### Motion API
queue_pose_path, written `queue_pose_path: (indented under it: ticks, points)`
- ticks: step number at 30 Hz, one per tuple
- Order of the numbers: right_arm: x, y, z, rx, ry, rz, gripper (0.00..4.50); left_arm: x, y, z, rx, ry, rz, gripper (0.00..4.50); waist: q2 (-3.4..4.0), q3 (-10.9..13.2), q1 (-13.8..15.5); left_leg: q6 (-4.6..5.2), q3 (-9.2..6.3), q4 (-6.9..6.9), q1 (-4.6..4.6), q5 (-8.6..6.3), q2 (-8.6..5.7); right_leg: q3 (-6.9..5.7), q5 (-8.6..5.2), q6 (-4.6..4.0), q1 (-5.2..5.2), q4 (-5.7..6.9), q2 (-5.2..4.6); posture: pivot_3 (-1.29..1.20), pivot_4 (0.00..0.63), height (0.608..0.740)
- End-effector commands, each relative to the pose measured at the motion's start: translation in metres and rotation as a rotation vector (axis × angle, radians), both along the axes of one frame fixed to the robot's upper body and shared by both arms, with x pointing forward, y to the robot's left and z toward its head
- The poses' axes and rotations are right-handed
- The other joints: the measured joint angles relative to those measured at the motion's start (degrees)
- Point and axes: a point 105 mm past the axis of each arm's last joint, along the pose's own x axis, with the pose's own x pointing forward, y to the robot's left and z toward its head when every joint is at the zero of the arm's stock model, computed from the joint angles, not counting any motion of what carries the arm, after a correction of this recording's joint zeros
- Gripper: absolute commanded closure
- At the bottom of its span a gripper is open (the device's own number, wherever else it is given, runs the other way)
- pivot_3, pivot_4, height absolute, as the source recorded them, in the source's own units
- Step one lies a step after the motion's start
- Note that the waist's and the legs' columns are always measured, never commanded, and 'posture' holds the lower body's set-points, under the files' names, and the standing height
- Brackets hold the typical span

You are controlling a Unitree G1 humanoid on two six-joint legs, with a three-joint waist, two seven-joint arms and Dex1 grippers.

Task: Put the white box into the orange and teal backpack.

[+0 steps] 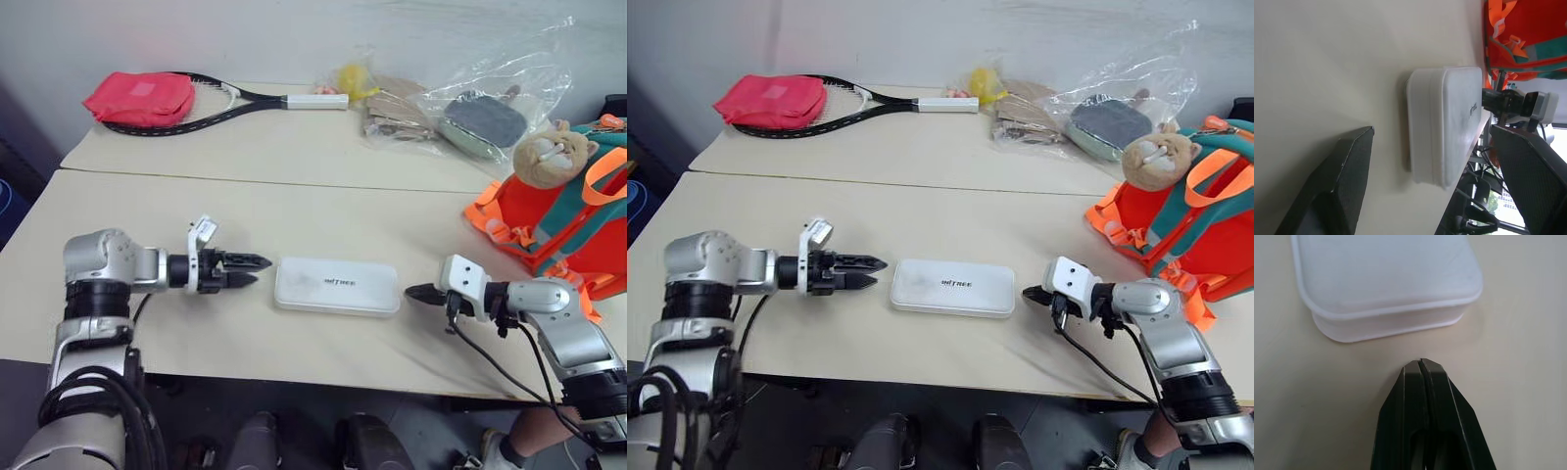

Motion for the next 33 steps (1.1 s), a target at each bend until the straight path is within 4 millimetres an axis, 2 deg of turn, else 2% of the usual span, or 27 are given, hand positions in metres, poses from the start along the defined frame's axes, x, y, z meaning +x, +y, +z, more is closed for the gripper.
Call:
queue_pose_path:
  ticks: [1, 9, 17, 20, 23, 27, 31, 33]
  points:
    - [-0.002, 0.009, 0.008, 0.010, -0.018, 0.042, 4.50, 0.000, -0.015, 0.006, -0.030, 0.021, -0.060, 0.54, 0.00, 0.0, 0.0, -0.01, 0.00, 0.01, 0.00, 0.01, 0.00, 0.00, 0.00, 0.00, 0.00, 0.01, 0.01, 0.00, 0.150, 0.740]
    - [-0.002, 0.022, 0.009, 0.030, -0.027, 0.059, 4.50, 0.000, -0.039, 0.011, -0.112, 0.066, -0.117, 0.54, 0.00, 0.0, 0.0, -0.05, -0.01, 0.01, 0.00, 0.03, 0.01, 0.00, 0.00, 0.00, 0.00, 0.00, 0.01, 0.00, 0.150, 0.740]
    - [-0.003, 0.032, 0.010, 0.054, -0.033, 0.083, 4.50, -0.003, -0.061, 0.014, -0.187, 0.035, -0.153, 0.54, -0.01, 0.0, 0.0, -0.07, -0.01, 0.03, -0.01, 0.04, 0.01, 0.00, 0.00, 0.00, -0.01, 0.00, 0.02, 0.00, 0.150, 0.740]
    - [-0.004, 0.032, 0.009, 0.045, -0.031, 0.080, 4.50, -0.007, -0.064, 0.017, -0.211, 0.014, -0.177, 1.09, -0.01, 0.0, 0.0, -0.07, -0.01, 0.03, -0.01, 0.04, 0.01, 0.00, 0.00, 0.01, -0.01, -0.01, 0.01, 0.00, 0.150, 0.740]
    - [-0.005, 0.027, 0.009, 0.047, -0.029, 0.067, 4.50, -0.011, -0.061, 0.025, -0.244, -0.017, -0.190, 2.01, -0.01, 0.0, 0.0, -0.08, -0.01, 0.03, -0.01, 0.04, 0.01, 0.00, 0.00, 0.01, -0.01, -0.01, 0.02, 0.00, 0.150, 0.740]
    - [-0.008, 0.016, 0.017, 0.165, -0.027, -0.007, 4.50, -0.014, -0.054, 0.028, -0.278, -0.024, -0.173, 3.10, -0.01, 0.0, 0.1, -0.08, -0.02, 0.01, -0.01, 0.04, 0.01, 0.00, 0.00, 0.00, 0.00, -0.03, 0.01, 0.00, 0.150, 0.740]
    - [-0.022, -0.005, 0.031, 0.402, -0.025, -0.161, 4.50, -0.023, -0.046, 0.035, -0.305, -0.106, -0.166, 3.21, -0.01, 0.0, 0.2, -0.09, -0.07, -0.01, -0.01, 0.02, 0.01, -0.02, 0.00, 0.01, 0.04, -0.08, 0.01, 0.00, 0.150, 0.740]
    - [-0.033, -0.023, 0.037, 0.479, -0.066, -0.267, 4.12, -0.026, -0.037, 0.042, -0.302, -0.188, -0.134, 3.21, -0.01, 0.0, 0.2, -0.09, -0.07, -0.03, -0.03, 0.02, 0.01, -0.02, 0.00, 0.01, 0.04, -0.10, 0.00, 0.00, 0.150, 0.740]
